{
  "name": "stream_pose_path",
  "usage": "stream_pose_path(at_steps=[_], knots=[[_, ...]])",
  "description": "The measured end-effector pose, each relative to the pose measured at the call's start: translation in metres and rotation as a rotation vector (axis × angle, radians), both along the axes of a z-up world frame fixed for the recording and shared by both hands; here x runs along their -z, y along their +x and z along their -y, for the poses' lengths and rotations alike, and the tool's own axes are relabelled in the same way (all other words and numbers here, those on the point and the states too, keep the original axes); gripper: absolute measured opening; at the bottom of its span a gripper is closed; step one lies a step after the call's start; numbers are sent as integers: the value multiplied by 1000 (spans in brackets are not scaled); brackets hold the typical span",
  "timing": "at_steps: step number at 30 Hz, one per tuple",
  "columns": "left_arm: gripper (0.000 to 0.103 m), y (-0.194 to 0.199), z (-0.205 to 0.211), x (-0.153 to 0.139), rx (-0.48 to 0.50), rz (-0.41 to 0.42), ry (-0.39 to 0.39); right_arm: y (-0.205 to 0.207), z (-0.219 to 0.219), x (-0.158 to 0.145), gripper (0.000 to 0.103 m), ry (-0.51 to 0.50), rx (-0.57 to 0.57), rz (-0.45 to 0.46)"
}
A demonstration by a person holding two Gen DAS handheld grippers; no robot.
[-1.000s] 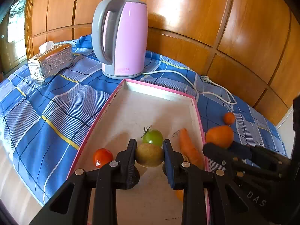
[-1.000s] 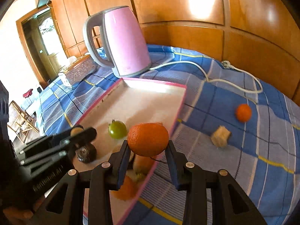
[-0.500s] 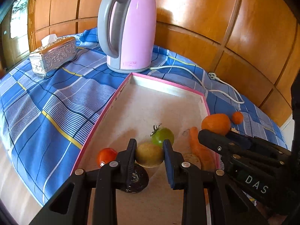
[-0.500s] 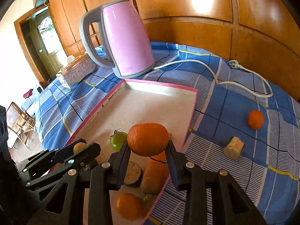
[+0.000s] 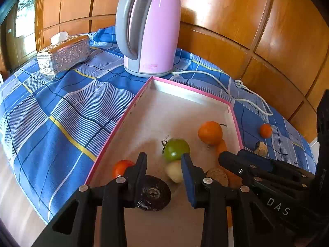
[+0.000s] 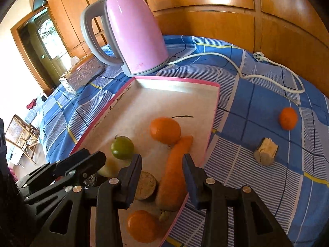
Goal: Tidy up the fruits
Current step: 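Release the yellow fruit in the tray with the left tool while the right tool releases the orange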
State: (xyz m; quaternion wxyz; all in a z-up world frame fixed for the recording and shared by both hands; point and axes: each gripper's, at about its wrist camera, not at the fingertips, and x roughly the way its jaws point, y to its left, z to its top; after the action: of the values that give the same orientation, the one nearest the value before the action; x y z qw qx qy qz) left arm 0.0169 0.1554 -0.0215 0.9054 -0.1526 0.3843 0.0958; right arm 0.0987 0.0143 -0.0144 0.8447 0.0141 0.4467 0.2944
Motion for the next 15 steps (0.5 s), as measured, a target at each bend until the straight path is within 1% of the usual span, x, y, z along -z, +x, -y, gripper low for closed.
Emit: stream_pose_path(at_steps=[8, 15], knots=[[35, -5, 0, -4, -16, 9, 12, -9, 8, -1, 42, 9, 20, 4], [35, -9, 5, -8, -1, 15, 16, -17, 16, -4, 42, 15, 42, 8]])
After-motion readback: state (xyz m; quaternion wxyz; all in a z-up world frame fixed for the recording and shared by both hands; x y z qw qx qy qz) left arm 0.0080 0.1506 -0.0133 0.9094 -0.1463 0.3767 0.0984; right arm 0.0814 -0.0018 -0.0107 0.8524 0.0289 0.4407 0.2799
